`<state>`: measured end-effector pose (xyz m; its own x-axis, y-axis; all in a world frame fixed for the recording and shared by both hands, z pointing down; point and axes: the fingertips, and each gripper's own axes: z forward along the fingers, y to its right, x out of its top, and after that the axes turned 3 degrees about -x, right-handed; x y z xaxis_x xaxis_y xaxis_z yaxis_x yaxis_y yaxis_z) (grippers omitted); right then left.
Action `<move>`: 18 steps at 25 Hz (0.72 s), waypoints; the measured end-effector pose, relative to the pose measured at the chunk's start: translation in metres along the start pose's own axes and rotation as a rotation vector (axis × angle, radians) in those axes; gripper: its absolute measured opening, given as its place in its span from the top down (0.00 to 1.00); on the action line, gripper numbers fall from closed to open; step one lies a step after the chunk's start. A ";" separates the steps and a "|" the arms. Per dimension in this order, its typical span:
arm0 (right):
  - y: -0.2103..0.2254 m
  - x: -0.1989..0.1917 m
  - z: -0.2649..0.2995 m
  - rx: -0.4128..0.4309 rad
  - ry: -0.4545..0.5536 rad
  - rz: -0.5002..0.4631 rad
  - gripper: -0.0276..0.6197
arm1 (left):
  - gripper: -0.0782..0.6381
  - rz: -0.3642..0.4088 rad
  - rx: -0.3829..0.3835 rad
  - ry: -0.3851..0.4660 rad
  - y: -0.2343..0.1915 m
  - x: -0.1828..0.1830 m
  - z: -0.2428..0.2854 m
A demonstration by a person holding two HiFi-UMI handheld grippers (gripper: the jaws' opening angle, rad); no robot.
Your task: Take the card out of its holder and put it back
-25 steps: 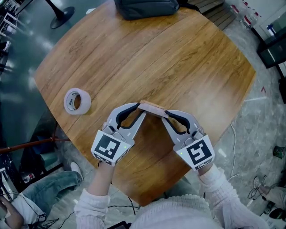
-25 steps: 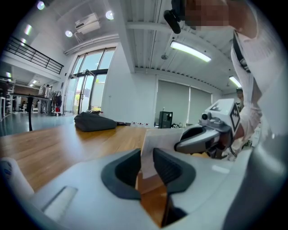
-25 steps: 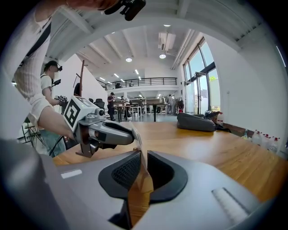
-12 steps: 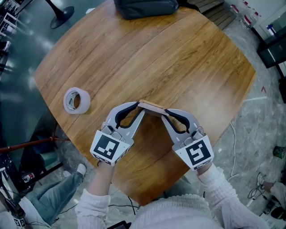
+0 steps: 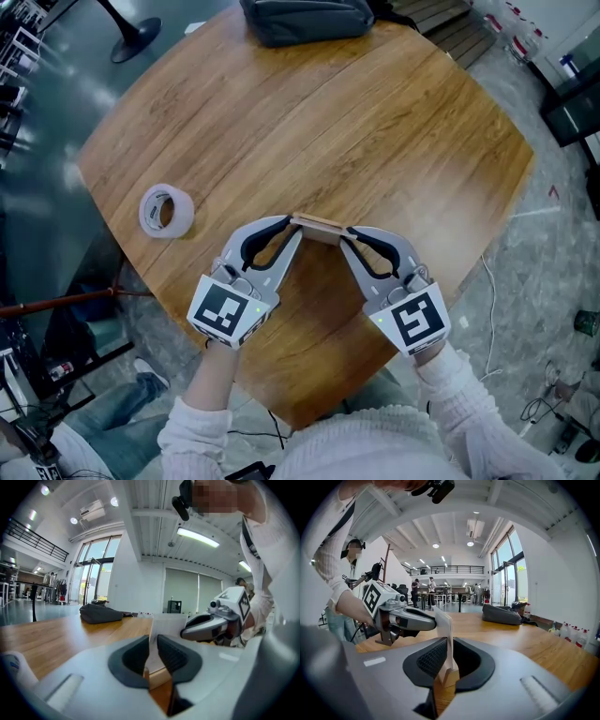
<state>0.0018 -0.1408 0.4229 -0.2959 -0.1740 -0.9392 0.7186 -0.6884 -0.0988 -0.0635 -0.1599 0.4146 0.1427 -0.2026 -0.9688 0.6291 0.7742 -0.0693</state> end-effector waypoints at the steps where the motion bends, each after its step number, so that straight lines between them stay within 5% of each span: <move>1: 0.000 0.002 -0.001 -0.002 0.004 -0.001 0.90 | 0.81 0.003 0.002 0.003 0.001 0.002 -0.001; 18: -0.002 0.052 -0.032 -0.010 0.088 -0.073 0.90 | 0.83 0.069 0.014 0.065 0.023 0.053 -0.027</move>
<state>0.0051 -0.1261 0.3632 -0.2916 -0.0615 -0.9546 0.7037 -0.6898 -0.1705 -0.0620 -0.1367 0.3557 0.1368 -0.1097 -0.9845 0.6304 0.7763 0.0011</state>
